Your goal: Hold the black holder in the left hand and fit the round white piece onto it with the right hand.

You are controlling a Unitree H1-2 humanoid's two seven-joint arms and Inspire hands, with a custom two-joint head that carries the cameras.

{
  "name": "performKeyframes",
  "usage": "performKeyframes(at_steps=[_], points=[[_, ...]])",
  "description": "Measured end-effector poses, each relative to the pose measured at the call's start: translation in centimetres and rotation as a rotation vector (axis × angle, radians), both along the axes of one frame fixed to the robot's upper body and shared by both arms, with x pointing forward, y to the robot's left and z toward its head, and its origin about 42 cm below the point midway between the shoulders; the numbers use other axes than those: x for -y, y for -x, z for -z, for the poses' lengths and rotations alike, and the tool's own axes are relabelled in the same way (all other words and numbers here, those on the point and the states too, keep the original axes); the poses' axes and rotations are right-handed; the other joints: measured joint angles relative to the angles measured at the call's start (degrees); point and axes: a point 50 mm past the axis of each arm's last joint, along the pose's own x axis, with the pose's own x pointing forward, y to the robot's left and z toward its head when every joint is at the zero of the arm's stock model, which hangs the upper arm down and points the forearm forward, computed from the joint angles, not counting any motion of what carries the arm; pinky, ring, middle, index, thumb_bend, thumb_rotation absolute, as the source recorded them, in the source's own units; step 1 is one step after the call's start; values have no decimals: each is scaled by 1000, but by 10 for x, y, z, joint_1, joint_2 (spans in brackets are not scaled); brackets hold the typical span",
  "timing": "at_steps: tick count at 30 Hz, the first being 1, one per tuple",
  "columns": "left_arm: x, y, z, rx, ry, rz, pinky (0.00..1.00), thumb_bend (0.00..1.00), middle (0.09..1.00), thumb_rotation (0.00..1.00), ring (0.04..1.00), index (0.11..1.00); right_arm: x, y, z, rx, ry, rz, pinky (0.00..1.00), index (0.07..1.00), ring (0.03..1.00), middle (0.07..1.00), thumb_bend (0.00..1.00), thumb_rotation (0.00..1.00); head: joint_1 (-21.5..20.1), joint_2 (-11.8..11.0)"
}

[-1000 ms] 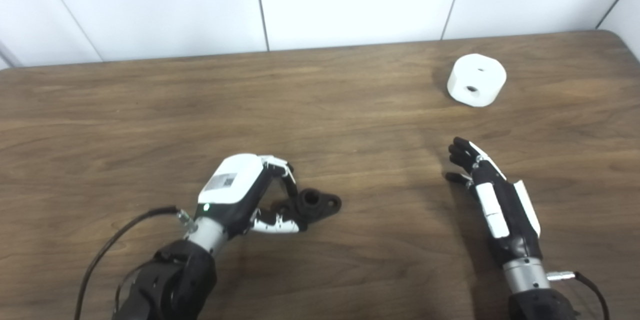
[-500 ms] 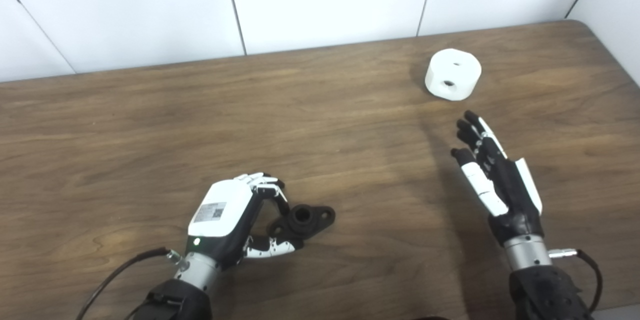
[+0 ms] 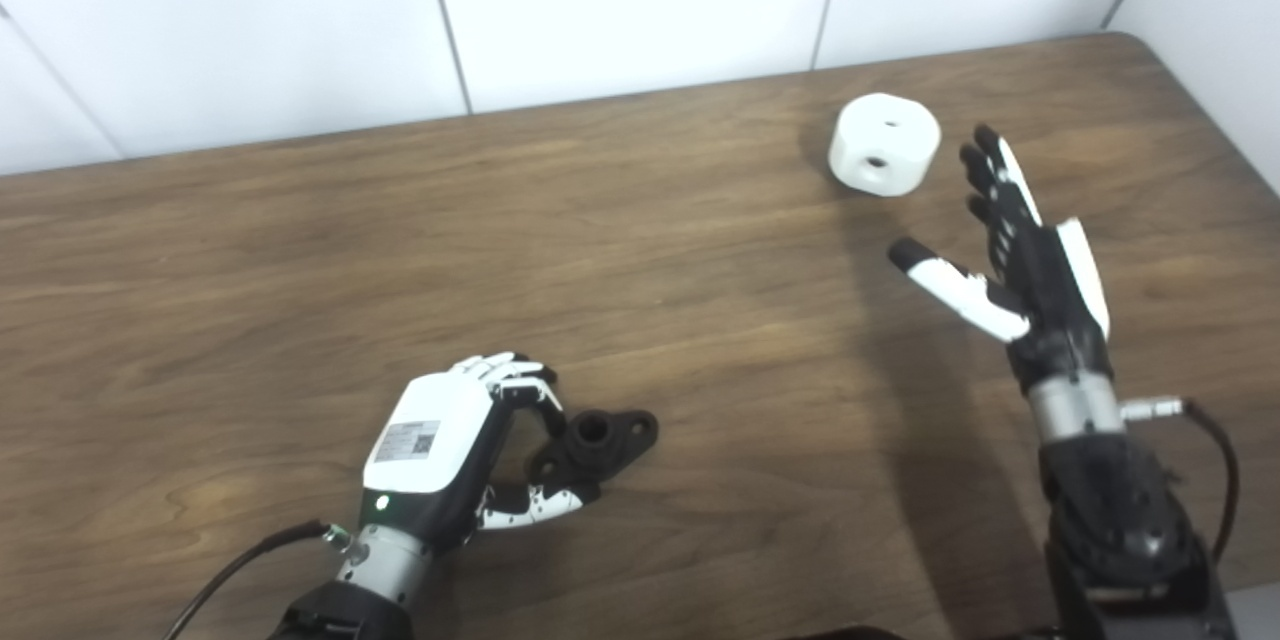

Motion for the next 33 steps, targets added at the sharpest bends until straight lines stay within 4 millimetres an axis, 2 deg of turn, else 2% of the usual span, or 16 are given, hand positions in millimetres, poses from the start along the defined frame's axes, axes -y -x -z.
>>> performKeyframes(at_steps=[5,8,10,14,16,26,33], points=[[-2,0,2,18,-11,18,836,520,759,50,831,488,11,-23,-17,-22,100,-4,998,1000,1000,1000,791,530,-22,-10],[-2,0,2,24,-8,19,833,520,755,49,829,487,17,-39,-31,-18,146,-4,963,1000,999,1000,799,512,-43,-19],[-3,1,3,29,-5,19,840,520,753,50,831,487,22,-51,-34,-34,189,14,874,1000,958,997,804,541,-48,-21],[-5,1,6,39,-2,21,844,520,749,50,833,487,35,-72,-36,-106,328,46,922,998,994,1000,797,511,-56,-23],[-6,1,6,40,-5,19,842,520,749,50,832,487,40,-81,-40,-127,366,78,898,983,999,1000,800,497,-62,-26],[-8,1,6,42,-6,19,826,520,746,49,826,487,46,-127,-59,-237,528,117,824,920,1000,1000,851,401,-77,-36],[-8,1,6,43,-6,20,830,520,746,49,826,487,48,-152,-60,-327,597,131,812,867,1000,1000,903,377,-74,-39]])
